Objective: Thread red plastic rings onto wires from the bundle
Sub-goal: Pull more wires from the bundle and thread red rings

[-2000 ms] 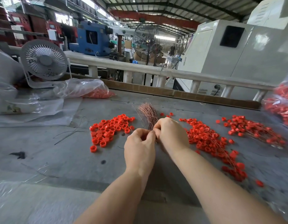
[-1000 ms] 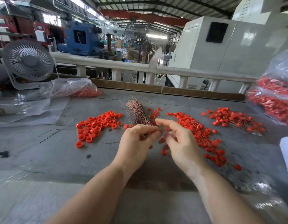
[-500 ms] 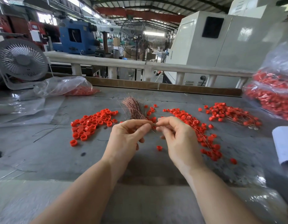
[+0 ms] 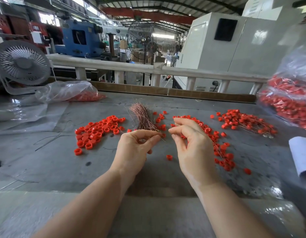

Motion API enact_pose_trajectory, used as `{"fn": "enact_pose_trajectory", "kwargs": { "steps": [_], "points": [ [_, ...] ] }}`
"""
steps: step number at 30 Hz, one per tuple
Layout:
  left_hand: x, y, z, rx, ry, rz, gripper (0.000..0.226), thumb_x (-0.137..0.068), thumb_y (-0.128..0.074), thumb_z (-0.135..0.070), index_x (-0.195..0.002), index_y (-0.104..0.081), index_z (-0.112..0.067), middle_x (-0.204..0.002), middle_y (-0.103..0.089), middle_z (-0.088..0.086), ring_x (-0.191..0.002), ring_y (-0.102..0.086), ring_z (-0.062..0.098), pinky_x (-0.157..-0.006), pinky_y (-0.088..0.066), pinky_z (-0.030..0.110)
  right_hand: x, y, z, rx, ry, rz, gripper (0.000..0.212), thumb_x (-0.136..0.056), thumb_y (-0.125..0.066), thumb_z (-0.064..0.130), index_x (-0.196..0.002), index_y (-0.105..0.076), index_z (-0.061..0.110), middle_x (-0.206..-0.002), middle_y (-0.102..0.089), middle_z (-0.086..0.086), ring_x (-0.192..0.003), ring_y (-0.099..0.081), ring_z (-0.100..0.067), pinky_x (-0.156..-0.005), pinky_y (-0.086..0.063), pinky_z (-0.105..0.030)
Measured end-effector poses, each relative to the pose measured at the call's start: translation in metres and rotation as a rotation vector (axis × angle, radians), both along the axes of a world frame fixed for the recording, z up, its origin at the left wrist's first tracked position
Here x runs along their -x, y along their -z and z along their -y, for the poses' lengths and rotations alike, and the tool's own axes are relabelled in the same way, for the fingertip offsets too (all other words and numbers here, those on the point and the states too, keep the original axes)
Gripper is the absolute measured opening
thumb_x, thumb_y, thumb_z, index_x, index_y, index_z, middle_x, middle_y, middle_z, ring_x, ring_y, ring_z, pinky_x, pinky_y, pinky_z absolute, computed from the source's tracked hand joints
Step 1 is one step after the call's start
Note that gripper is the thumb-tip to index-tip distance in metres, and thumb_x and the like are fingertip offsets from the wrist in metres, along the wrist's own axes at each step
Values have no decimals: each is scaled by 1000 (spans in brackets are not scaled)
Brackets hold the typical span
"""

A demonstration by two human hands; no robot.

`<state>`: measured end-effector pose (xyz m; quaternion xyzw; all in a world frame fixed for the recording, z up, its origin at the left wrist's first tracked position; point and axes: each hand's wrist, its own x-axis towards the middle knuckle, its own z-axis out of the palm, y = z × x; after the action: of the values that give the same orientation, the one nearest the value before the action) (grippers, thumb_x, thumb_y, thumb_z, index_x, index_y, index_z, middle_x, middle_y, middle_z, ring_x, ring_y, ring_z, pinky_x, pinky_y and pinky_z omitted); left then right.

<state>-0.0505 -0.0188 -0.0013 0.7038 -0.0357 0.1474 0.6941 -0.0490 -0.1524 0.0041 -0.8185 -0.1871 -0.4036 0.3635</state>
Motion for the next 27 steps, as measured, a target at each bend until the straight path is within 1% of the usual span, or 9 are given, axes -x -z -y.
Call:
{"fn": "enact_pose_trajectory", "kwargs": {
  "steps": [2,5,9,12,16,20,22,25,27],
  "points": [
    [-1,1,0,-28,-13,6,21,-79,-71,-9,-69,-72,-28,-55,-59,0,-46,-45,4,-41,-35,13,0,1,0,8,30,-2,16,-78,-63,-10,-84,-71,2,-102,-66,-8,-95,-61,-19,-83,-46,-24],
    [-2,2,1,-47,-18,4,21,-78,-71,-9,-69,-71,-27,-52,-59,-9,-46,-45,2,-43,-35,9,-1,2,1,7,61,-15,15,-78,-63,-10,-83,-71,2,-94,-64,-7,-87,-61,-21,-78,-46,-25],
    [-3,4,0,-104,-37,-3,14,-78,-72,-13,-72,-73,-26,-57,-60,-4,-48,-46,3,-44,-35,10,-1,3,4,27,92,-108,12,-83,-62,-2,-86,-71,6,-88,-63,-2,-81,-60,-20,-71,-50,-31],
    [-4,5,1,-132,-35,3,12,-78,-72,-14,-73,-73,-24,-52,-57,-10,-45,-44,1,-44,-34,9,1,3,4,61,114,-141,12,-85,-62,3,-89,-72,10,-88,-66,1,-80,-62,-18,-69,-53,-34],
    [-3,4,2,-155,-26,12,11,-78,-72,-12,-73,-72,-23,-45,-55,-17,-42,-44,0,-44,-33,6,7,2,-2,115,-36,-145,16,-84,-62,0,-92,-72,11,-89,-68,2,-80,-62,-14,-72,-52,-28],
    [-3,4,2,-171,-17,17,12,-78,-72,-13,-73,-70,-24,-45,-56,-19,-42,-45,0,-44,-33,6,6,3,-3,97,-111,-208,13,-84,-62,1,-90,-70,10,-86,-65,0,-77,-60,-17,-68,-53,-38],
    [-2,4,2,-184,-14,16,11,-79,-72,-15,-73,-71,-25,-47,-57,-18,-43,-45,0,-44,-33,6,6,3,-1,104,-74,-182,11,-83,-64,1,-87,-69,10,-83,-64,1,-77,-59,-15,-68,-51,-36],
    [-4,5,1,-144,-33,-3,6,-79,-71,-15,-76,-73,-20,-56,-59,-10,-44,-47,0,-44,-35,8,5,2,-1,91,-23,-175,11,-83,-63,1,-85,-68,10,-82,-62,3,-76,-58,-15,-68,-48,-34],
    [-4,5,-1,-135,-33,-16,8,-80,-70,-14,-75,-72,-20,-58,-59,-7,-45,-47,0,-44,-36,9,6,2,0,96,-15,-177,11,-83,-63,1,-85,-68,11,-82,-61,4,-75,-57,-14,-67,-47,-32]
  ]
}}
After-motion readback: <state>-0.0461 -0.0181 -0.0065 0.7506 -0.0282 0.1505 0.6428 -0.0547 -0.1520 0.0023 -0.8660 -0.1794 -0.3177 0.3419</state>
